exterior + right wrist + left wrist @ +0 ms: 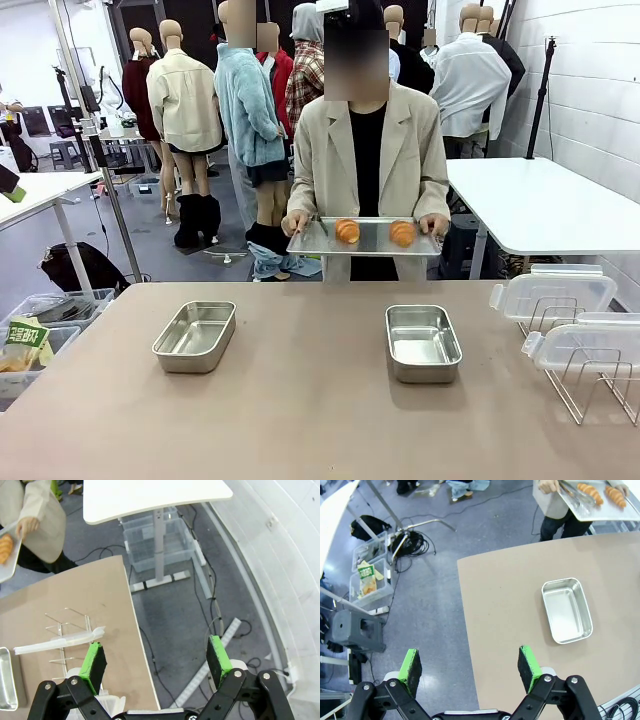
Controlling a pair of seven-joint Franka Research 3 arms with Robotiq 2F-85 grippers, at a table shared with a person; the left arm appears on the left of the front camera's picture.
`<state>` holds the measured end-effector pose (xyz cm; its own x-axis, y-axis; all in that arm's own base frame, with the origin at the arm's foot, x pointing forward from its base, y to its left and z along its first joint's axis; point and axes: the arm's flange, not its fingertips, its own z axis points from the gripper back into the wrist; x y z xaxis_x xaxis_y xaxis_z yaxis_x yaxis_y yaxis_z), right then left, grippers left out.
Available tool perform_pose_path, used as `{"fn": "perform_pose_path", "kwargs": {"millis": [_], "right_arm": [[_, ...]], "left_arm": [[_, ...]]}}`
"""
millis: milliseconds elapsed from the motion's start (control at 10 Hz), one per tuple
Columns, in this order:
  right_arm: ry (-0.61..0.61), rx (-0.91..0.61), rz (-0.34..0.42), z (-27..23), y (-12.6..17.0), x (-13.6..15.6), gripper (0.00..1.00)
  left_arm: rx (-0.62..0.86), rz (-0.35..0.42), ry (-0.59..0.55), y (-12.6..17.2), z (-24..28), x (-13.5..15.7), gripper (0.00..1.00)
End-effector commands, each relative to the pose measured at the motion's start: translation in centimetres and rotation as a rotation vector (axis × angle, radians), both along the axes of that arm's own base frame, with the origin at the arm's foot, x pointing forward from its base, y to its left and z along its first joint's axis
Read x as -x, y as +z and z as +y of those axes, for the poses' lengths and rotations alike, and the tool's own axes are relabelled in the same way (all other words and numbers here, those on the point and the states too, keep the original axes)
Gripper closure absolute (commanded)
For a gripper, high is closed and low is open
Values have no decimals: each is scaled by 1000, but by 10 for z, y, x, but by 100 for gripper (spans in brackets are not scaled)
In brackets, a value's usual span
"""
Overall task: Place the bread in airtight containers.
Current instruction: Lift both Airtight Container.
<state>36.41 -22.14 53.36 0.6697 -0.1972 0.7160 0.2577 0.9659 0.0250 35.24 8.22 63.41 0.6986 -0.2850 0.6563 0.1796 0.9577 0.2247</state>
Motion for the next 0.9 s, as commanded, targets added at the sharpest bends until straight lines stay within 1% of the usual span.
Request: {"fn": "perform_pose_path", "kwargs": {"millis": [0,800], "right_arm": [[4,12,8,0,1,1,0],[4,12,8,0,1,1,0]], "left_arm": [[-11,0,0,1,1,-1,0],[-11,0,0,1,1,-1,0]]}}
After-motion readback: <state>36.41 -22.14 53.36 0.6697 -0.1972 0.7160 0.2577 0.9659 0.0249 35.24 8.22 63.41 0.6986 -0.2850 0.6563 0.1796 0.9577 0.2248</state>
